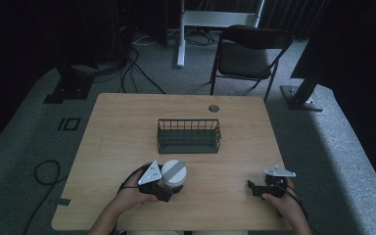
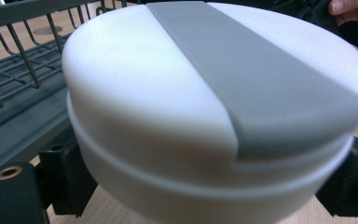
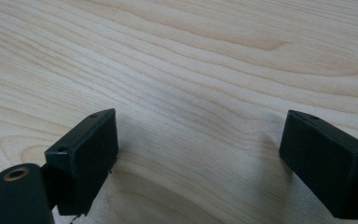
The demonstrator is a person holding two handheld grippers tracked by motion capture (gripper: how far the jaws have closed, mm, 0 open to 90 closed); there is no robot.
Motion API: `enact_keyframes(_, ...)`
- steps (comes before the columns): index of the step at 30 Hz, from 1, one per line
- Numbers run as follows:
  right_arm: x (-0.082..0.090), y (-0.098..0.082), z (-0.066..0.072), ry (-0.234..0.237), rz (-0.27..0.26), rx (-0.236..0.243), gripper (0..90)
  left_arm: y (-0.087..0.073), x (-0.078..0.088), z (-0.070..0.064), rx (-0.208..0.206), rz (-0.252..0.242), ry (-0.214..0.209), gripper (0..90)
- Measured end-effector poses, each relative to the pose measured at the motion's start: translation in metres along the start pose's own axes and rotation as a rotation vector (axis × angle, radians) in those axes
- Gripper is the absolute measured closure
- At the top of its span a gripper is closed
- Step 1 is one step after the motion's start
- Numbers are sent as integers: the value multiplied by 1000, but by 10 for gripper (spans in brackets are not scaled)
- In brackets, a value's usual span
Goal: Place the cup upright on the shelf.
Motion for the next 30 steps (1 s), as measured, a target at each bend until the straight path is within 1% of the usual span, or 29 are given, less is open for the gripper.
enact_keyframes(3, 0, 0, 0, 0, 1, 1, 112, 0, -1, 0, 6, -5, 4, 138)
enact_keyframes(6, 0, 0, 0, 0, 1, 1, 112, 0, -1, 1, 2, -9, 14, 172)
enact_keyframes(7, 0, 0, 0, 0, 1, 1, 112, 0, -2, 2, 13, -12, 20, 184)
enact_keyframes(8, 0, 0, 0, 0, 1, 1, 112, 0, -2, 2, 13, -12, 20, 184)
enact_keyframes(9, 0, 0, 0, 0, 1, 1, 112, 0, -2, 3, 24, -17, 20, 185)
enact_keyframes(12, 0, 0, 0, 0, 1, 0, 112, 0, -3, 4, 21, -19, 17, 186)
enact_keyframes(15, 0, 0, 0, 0, 1, 1, 112, 0, -3, 4, 8, -26, 14, 187)
enact_keyframes(18, 0, 0, 0, 0, 1, 1, 112, 1, -2, 4, 19, -33, 8, 187)
enact_keyframes(19, 0, 0, 0, 0, 1, 1, 112, 4, -1, 5, 16, -46, 11, 187)
enact_keyframes(20, 0, 0, 0, 0, 1, 1, 111, 4, -1, 5, 16, -46, 11, 187)
enact_keyframes(21, 0, 0, 0, 0, 1, 1, 112, 9, 2, 7, 15, -62, 18, 187)
enact_keyframes(22, 0, 0, 0, 0, 1, 1, 112, 9, 2, 7, 15, -62, 18, 187)
enact_keyframes(23, 0, 0, 0, 0, 1, 1, 112, 15, 5, 8, 26, -71, 17, 188)
enact_keyframes(24, 0, 0, 0, 0, 1, 1, 112, 15, 5, 8, 26, -71, 17, 187)
enact_keyframes(25, 0, 0, 0, 0, 1, 0, 112, 22, 7, 11, 24, -81, 23, 187)
enact_keyframes(27, 0, 0, 0, 0, 0, 0, 112, 24, 8, 12, 21, -85, 29, 187)
enact_keyframes(28, 0, 0, 0, 0, 1, 0, 112, 30, 10, 15, 17, -88, 36, 187)
enact_keyframes(30, 0, 0, 0, 0, 1, -1, 112, 36, 11, 18, 24, -94, 44, 187)
Point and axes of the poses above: each handheld gripper's, and its own axes: x roughly backward along the jaws, y roughly out of its top, z roughly to its left, the point moved 9 cm from there along -x, roughly forward along the jaws, and after that the axes turned 12 degrees about y, right-handed, at the moved point
